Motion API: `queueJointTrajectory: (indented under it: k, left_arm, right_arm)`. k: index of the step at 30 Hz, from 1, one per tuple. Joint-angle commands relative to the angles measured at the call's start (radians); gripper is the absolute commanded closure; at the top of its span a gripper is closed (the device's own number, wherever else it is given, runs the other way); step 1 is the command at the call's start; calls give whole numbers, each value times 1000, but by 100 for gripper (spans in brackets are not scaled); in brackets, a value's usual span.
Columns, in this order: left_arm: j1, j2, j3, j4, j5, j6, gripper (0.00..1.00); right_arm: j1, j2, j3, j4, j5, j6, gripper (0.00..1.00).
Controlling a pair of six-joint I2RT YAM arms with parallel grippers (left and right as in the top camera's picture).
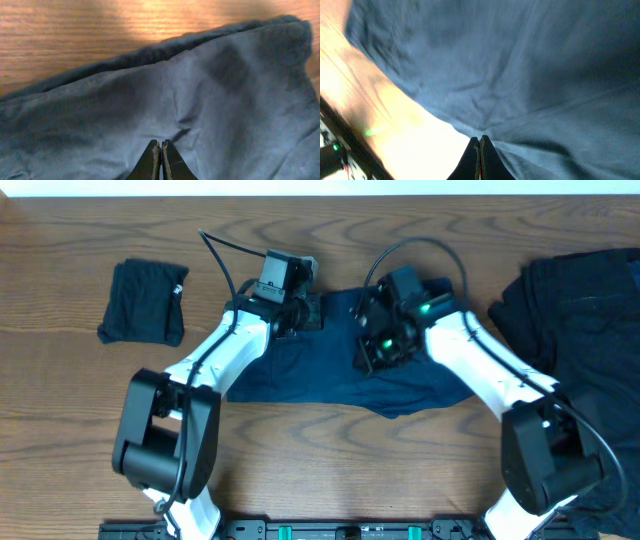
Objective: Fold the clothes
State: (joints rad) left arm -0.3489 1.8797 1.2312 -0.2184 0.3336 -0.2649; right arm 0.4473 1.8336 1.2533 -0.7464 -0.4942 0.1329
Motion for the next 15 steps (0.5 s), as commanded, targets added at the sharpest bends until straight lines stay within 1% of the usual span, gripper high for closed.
queueJointTrajectory:
  k: [1,5,11,15]
  left_arm:
    - [-2,44,3,21,-5,-3,94]
    - [-2,87,3,35,-6,-2,94]
    - [-2,154,3,72,-6,-2,94]
    - [-1,150,6,93,-5,-2,94]
  right_arm:
    - [31,17,-52,15,-26,21,99]
    - [38,18,-123,66,23,76,99]
    - [37,18,-220,205,23,176,99]
    - [38,18,-230,225,23,185,99]
